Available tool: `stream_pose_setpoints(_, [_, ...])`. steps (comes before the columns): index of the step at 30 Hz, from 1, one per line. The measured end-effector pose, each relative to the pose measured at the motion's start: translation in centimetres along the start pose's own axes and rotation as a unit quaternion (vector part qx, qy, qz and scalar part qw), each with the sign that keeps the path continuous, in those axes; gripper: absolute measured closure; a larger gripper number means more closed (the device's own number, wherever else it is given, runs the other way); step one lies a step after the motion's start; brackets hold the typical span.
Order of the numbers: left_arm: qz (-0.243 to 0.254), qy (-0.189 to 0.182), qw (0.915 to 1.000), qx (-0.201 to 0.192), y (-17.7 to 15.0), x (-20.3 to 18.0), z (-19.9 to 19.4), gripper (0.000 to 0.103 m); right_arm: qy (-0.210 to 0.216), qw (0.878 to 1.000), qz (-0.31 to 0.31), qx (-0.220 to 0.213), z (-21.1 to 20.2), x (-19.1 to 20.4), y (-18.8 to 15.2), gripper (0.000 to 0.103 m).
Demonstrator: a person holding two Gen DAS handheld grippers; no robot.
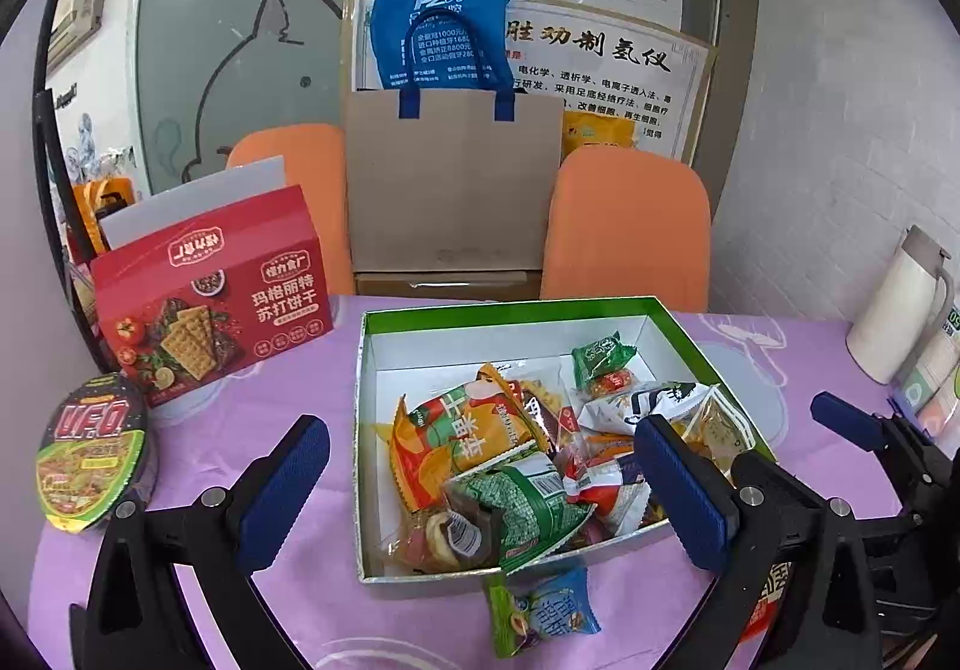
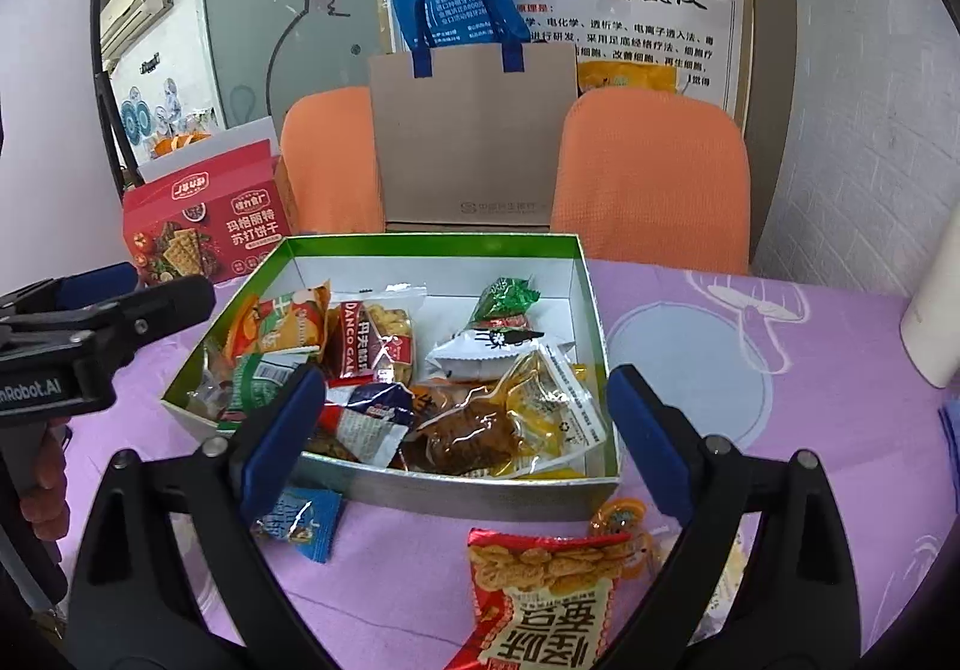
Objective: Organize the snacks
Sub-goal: 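Move both grippers toward the red snack bag and cookie packet, then grasp the blue-green candy packet with the left gripper while the right grasps the clear chocolate-chip cookie packet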
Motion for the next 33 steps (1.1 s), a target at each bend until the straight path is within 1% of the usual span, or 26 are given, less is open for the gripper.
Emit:
stream_pose_setpoints(2, [0.004, 0.007, 1.0, -0.003, -0.2, -0.2, -1.3, 0.0, -0.011, 1.0, -0.007, -0.007, -1.5, 0.4, 0.0, 0.005])
stream_pose_setpoints(4, [0.004, -0.002, 1.0, -0.009, -0.6, -0.4, -2.9, 0.0, -0.021, 1.0, -0.012, -0.014, -3.1, 0.7, -0.3, 0.003])
stream_pose_setpoints(7, [0.0, -0.014, 0.9998, -0.013, -1.4, -0.4, -5.0, 0.0, -0.034, 0.999, -0.014, -0.019, -4.9, 0.9, -1.0, 0.002])
stream_pose_setpoints(10, [-0.003, -0.011, 0.9999, -0.007, -2.6, -0.4, -6.4, 0.0, -0.047, 0.999, -0.016, -0.017, -6.4, 1.1, -2.2, 0.002])
stream_pose_setpoints(12, [-0.005, -0.016, 0.9999, 0.0, -3.6, -0.3, -6.9, 0.0, -0.048, 0.999, -0.014, -0.016, -7.1, 1.0, -3.1, 0.002])
stream_pose_setpoints(17, [-0.001, -0.029, 0.9995, 0.01, -5.8, -0.8, -7.6, 0.0, -0.037, 0.999, 0.006, -0.006, -8.2, 0.2, -5.0, 0.002])
stream_pose_setpoints(24, [0.009, -0.029, 0.9992, 0.027, -8.0, -1.3, -7.3, 0.0, -0.076, 0.997, 0.009, 0.013, -8.1, -1.0, -6.7, 0.002])
stream_pose_setpoints(26, [0.01, -0.027, 0.9991, 0.032, -8.3, -1.3, -7.0, 0.0, -0.079, 0.997, 0.011, 0.02, -7.7, -1.3, -7.1, 0.002])
stream_pose_setpoints(30, [0.02, -0.02, 0.9988, 0.04, -9.1, -0.9, -6.4, 0.0, -0.066, 0.997, 0.031, 0.037, -6.8, -2.8, -8.2, 0.002])
stream_pose_setpoints(32, [0.025, -0.014, 0.9987, 0.043, -9.6, -0.4, -6.1, 0.0, -0.044, 0.996, 0.062, 0.043, -6.6, -4.1, -8.9, 0.002])
stream_pose_setpoints(33, [0.026, -0.013, 0.9985, 0.045, -9.8, -0.2, -5.9, 0.0, -0.021, 0.995, 0.081, 0.048, -6.4, -4.7, -9.4, 0.002])
Point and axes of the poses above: each gripper's, at about its wrist camera, not at the fingertips, and z roughly the way its jaws point, x to its left, y to its top, the point moved 2 cm from there along z, roughly the way its jaws point, and after that the axes turned 2 degrees about -x, right-handed, at the moved point
